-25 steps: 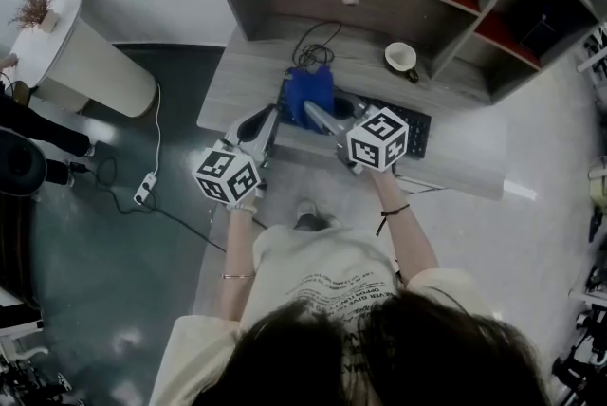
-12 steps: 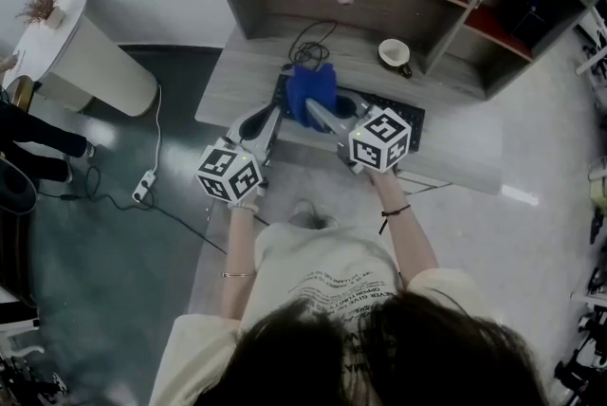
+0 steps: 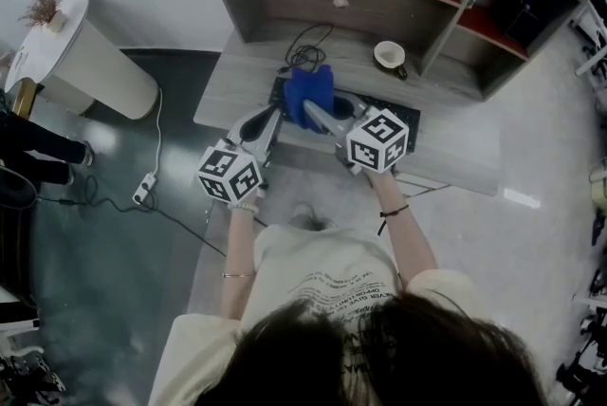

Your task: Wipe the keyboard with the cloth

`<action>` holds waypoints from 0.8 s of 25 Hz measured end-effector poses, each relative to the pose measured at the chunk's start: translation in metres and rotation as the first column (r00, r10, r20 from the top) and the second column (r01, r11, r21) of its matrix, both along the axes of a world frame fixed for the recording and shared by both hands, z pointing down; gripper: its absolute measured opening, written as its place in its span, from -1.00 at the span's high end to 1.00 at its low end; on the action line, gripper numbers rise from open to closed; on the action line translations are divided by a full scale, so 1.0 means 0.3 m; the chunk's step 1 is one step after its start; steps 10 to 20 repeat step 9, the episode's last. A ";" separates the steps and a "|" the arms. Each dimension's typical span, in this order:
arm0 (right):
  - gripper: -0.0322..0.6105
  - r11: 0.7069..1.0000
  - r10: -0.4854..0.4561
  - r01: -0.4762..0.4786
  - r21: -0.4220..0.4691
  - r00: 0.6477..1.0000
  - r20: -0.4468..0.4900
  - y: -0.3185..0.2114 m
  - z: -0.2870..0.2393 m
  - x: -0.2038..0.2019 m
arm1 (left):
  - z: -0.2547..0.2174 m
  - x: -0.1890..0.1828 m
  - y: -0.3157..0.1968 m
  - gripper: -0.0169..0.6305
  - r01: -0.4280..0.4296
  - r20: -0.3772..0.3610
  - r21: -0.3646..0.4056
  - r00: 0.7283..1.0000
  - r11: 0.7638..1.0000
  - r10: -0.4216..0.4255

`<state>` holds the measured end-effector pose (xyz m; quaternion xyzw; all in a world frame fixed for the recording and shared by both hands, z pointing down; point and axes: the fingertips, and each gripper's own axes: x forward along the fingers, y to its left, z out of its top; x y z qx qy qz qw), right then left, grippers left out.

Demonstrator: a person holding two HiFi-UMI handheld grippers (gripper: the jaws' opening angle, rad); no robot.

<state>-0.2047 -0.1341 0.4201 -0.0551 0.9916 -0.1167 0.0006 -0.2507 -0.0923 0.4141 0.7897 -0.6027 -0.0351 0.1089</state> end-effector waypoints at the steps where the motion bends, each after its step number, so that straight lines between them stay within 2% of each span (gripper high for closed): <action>1: 0.72 1.000 0.001 -0.001 -0.001 1.000 0.002 -0.002 -0.004 0.003 | -0.003 0.003 -0.003 0.99 -0.001 0.002 0.000 1.000 1.000 0.001; 20: 0.72 1.000 -0.003 0.003 0.012 1.000 0.006 -0.016 -0.013 0.023 | -0.008 0.026 -0.022 0.99 -0.003 0.009 0.003 1.000 1.000 0.003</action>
